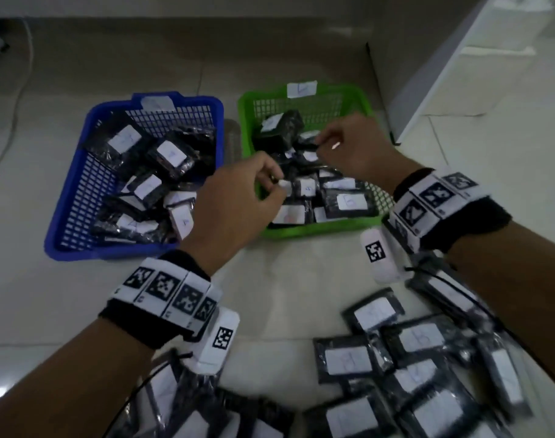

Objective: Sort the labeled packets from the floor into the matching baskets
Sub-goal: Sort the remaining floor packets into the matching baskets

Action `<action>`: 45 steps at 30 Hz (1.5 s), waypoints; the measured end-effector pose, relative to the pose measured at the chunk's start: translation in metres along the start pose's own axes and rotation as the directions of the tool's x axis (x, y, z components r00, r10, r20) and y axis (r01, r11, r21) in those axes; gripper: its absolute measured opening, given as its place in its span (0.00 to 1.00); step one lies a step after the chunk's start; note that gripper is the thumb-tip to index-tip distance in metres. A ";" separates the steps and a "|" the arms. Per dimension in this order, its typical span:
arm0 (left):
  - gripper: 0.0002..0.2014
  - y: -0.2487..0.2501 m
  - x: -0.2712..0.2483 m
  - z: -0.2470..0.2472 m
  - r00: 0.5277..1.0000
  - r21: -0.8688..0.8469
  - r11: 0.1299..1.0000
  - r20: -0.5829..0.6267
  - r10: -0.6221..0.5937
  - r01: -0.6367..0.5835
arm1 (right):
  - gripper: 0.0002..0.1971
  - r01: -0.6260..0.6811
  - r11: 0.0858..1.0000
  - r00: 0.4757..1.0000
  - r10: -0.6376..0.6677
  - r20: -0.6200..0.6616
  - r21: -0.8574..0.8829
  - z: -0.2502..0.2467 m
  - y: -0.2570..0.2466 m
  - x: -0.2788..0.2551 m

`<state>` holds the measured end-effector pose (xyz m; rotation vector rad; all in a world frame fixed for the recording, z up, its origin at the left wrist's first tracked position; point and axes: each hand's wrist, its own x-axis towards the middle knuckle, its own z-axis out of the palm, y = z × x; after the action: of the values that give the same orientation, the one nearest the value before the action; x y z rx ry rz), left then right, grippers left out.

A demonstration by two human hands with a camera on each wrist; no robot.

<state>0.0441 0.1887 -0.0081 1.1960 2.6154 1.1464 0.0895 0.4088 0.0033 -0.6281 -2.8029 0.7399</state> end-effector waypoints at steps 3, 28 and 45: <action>0.03 0.026 -0.031 0.017 0.997 0.002 0.999 0.062 0.045 -0.046 | 0.08 0.249 0.968 0.962 -0.247 0.116 -0.008 -0.020 -0.009 -0.052; 0.09 0.030 -0.100 0.058 0.451 0.005 0.995 0.891 -0.050 0.102 | 0.09 -0.027 0.999 0.839 0.036 0.543 -0.025 0.015 0.096 -0.181; 0.20 -0.004 0.040 0.020 0.926 -0.025 0.936 0.155 -0.344 0.351 | 0.12 -0.137 0.990 0.990 0.139 0.039 -0.031 -0.014 0.047 -0.036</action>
<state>0.0193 0.2258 -0.0150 0.7316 2.5289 1.0071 0.1425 0.4359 -0.0108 -0.8285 -2.8342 0.7459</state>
